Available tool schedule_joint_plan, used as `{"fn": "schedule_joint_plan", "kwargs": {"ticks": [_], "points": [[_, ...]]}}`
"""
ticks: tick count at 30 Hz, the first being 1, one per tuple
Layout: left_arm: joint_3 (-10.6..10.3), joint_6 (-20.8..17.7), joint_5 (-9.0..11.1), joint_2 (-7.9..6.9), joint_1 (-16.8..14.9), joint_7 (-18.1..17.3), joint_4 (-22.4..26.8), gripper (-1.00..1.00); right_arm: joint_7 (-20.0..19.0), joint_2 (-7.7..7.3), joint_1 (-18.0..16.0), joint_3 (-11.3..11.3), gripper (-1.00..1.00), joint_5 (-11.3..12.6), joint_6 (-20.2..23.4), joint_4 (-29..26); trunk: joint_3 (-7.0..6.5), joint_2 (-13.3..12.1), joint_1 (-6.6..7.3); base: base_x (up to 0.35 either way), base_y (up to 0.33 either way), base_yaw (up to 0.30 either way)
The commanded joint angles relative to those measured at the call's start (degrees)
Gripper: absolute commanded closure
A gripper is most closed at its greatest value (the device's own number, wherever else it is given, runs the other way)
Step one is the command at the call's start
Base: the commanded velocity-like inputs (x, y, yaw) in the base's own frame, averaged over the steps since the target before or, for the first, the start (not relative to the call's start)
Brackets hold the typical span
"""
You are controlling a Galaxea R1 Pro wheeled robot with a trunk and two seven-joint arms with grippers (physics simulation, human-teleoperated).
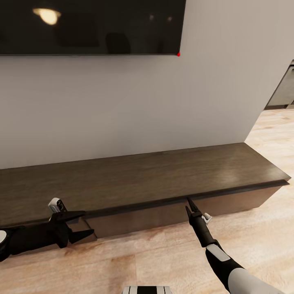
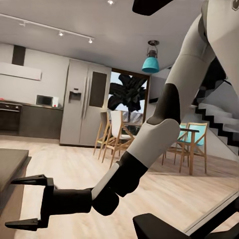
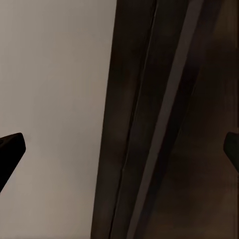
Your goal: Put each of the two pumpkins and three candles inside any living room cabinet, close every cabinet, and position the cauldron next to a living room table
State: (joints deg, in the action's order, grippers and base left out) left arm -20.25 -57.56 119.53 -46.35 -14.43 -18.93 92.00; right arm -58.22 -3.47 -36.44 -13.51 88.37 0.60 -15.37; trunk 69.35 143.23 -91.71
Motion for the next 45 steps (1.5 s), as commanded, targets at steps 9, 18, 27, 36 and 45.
{"fn": "schedule_joint_plan", "kwargs": {"ticks": [9,18,27,36,45], "points": [[-0.2,0.0,-0.3,-0.06,-0.1,-0.6,-0.2,-1.0,0.4,-0.07,0.0,-0.5,-1.0,0.7,0.0,0.1,0.04,0.0,0.01,0.053,0.0,0.0],[-0.1,0.1,-0.3,-0.06,-0.1,-0.6,-0.4,-1.0,0.8,-0.08,0.0,-0.5,-1.0,0.7,0.0,0.1,0.04,0.0,0.01,0.066,0.0,0.0],[-0.1,0.1,-0.3,-0.06,-0.1,-0.6,-0.3,-1.0,2.5,-0.09,0.0,-0.5,-1.0,0.7,-0.1,0.1,0.26,0.0,-0.02,0.006,0.0,0.0],[-0.1,0.1,-0.3,-0.06,-0.1,-0.6,-0.3,-1.0,2.8,-0.07,0.0,-0.5,-1.0,0.7,-0.1,0.1,0.49,0.0,-0.04,0.0,0.0,0.0],[-0.1,0.1,-0.3,-0.06,-0.1,-0.6,-0.4,-1.0,2.8,-0.09,0.0,-0.4,-1.0,0.7,-0.1,0.2,0.49,0.0,-0.04,0.003,0.0,0.0]]}}
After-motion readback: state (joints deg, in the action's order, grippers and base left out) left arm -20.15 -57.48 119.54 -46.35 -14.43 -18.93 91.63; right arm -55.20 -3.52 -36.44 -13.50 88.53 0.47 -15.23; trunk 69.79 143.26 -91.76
